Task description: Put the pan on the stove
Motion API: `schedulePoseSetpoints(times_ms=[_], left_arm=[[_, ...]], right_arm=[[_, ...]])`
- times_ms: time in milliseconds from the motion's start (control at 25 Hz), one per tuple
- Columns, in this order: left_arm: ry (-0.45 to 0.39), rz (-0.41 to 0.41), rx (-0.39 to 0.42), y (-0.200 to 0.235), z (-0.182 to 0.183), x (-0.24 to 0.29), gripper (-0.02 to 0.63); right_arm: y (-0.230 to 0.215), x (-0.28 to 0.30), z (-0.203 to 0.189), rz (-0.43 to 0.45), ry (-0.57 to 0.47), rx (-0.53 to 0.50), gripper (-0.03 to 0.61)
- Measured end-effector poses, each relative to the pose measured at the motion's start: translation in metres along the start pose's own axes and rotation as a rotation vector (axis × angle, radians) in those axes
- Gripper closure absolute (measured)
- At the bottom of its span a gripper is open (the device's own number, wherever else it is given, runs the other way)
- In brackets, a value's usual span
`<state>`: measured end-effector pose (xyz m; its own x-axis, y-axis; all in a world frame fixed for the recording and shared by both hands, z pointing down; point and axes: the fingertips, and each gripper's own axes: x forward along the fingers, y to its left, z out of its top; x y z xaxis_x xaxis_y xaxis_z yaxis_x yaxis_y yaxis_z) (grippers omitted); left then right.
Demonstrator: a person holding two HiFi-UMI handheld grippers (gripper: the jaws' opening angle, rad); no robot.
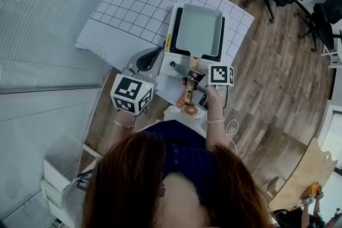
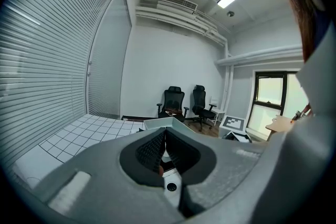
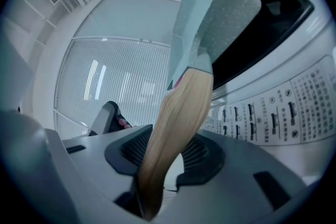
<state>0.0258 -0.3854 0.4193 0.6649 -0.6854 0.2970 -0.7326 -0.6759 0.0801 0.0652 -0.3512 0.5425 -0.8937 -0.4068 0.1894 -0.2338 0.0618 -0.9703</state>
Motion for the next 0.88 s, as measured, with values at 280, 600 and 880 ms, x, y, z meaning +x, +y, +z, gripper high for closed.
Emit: schedulePoseSetpoints(times_ms=[280,600,880], left_arm=[[-0.003,0.0,0.006,-0.003,0.0,-0.008,0.601],[-0.016,-0.013,0.016,-0.009,0.002,-0.014,0.601],[-0.028,-0.015,0.025,-0.015,0.002,-0.022,0.601]], right_arm=[[-0.001,-0.009,0.001,-0.03,-0.048,-0.007,0.399],[-0.006,-0.026,0.005,-0.071,-0.123,-0.024,0.385],[-0.007,-0.04,0.002,-0.092,-0.174,-0.031,0.385]])
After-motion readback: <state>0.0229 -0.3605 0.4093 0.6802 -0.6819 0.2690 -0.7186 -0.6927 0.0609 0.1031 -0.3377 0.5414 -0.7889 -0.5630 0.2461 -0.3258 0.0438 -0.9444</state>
